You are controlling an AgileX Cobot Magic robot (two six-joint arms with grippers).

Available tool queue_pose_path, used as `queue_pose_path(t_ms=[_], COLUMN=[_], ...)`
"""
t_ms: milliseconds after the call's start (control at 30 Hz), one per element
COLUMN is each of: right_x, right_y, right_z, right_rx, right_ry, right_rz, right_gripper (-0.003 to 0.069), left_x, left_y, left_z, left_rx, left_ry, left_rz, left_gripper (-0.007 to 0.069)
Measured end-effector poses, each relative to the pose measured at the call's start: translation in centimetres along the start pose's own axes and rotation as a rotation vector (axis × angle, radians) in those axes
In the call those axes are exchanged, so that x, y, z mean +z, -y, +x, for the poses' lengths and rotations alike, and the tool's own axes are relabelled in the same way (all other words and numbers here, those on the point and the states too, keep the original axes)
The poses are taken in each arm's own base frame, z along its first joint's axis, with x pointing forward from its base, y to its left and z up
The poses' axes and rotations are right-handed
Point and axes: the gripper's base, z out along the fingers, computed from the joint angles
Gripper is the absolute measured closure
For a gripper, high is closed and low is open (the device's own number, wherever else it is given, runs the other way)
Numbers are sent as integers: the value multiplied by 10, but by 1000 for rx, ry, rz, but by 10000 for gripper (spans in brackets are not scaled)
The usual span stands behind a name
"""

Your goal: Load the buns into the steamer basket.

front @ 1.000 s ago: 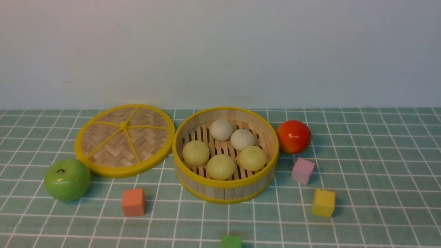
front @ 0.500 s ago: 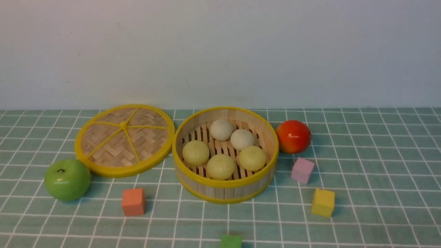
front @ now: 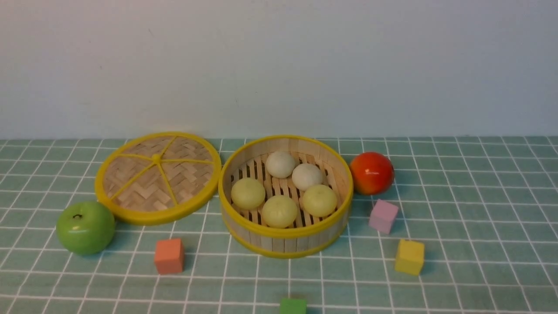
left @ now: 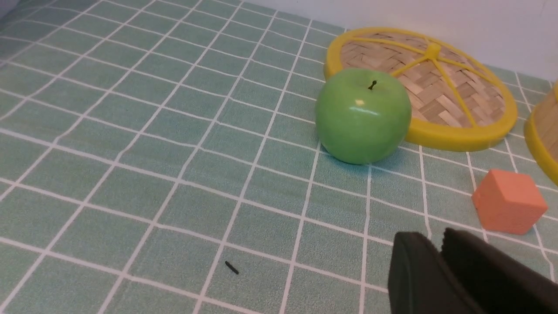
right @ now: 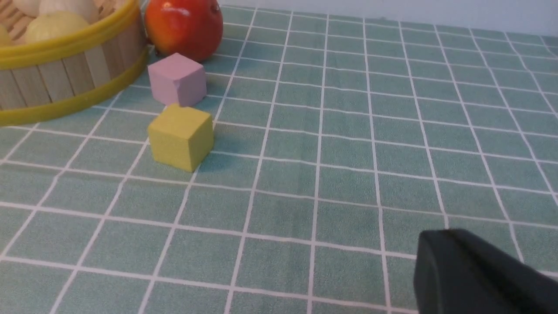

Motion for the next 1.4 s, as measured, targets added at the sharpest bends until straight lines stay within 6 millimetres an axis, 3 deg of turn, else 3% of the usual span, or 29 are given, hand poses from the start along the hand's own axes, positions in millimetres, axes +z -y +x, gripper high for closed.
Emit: queue_pose_path(t_ms=[1400], right_x=[0], right_y=[0], right_z=[0], right_rx=[-2], right_ry=[1], right_rz=[0], right_gripper=[609], left_x=[0], left_y=[4], left_z=[1], left_rx=[21], left_ry=[-17], left_rz=[71], left_gripper=[491])
